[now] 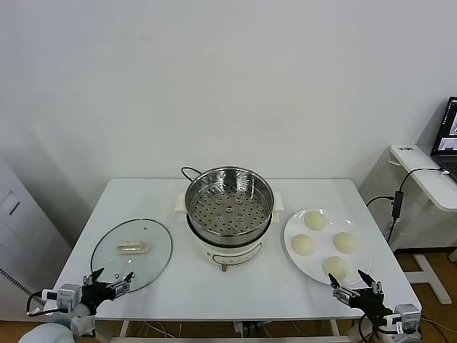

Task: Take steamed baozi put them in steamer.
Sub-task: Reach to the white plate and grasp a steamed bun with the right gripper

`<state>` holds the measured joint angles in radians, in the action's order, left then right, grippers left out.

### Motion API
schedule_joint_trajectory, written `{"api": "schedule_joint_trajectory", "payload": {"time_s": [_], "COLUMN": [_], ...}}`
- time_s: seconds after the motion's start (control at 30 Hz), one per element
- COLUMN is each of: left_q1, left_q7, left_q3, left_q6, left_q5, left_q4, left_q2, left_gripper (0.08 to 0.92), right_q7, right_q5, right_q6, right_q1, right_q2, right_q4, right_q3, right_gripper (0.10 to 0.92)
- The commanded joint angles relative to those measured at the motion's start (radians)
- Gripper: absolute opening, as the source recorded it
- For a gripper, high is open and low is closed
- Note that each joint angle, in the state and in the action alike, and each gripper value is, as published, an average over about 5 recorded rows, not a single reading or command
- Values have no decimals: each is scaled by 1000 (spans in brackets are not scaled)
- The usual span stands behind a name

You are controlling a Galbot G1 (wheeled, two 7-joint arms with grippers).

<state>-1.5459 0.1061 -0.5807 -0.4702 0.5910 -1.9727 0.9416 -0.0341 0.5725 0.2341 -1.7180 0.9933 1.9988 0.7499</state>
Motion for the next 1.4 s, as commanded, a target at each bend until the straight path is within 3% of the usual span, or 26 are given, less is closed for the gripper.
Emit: {"api": "schedule_joint_trajectory", "payload": {"time_s": [0.03, 0.13, 0.3, 0.43, 0.6, 0.73, 1.07, 1.4], "left_q1": [-5, -6, 2, 8, 8, 19, 36, 46], "left_q7": [-2, -2, 0, 0, -1, -1, -3, -5], "left_q3": [-7, -9, -4, 0, -2, -1, 3, 6], "left_q6": [-6, -8, -15, -22, -23, -29, -72, -111], "left_q5": [11, 11, 7, 3, -3, -3, -8, -18], "left_q4": [-14, -18, -20, -21, -20, -17, -27, -35], "left_q2": [0, 3, 5, 5, -2, -8, -10, -7], "left_gripper": [823, 823, 823, 823, 823, 823, 823, 823], "right_q7": [-54, -67, -88, -106, -253, -382, -607, -779], "right_q5": [-173, -334, -740, -903, -1006, -1002, -740, -629], "right_q6": [7, -4, -118, -175, -230, -221, -195, -258], "right_q1": [39, 94, 215, 287, 407, 506, 891, 1456], "right_q2": [-31, -67, -128, -165, -213, -272, -479, -494], "right_q4": [-8, -40, -131, -187, -284, -334, -532, -805], "right_q3": [32, 34, 4, -40, -92, -148, -514, -1078], "right_gripper": [823, 823, 823, 823, 823, 823, 823, 823]}}
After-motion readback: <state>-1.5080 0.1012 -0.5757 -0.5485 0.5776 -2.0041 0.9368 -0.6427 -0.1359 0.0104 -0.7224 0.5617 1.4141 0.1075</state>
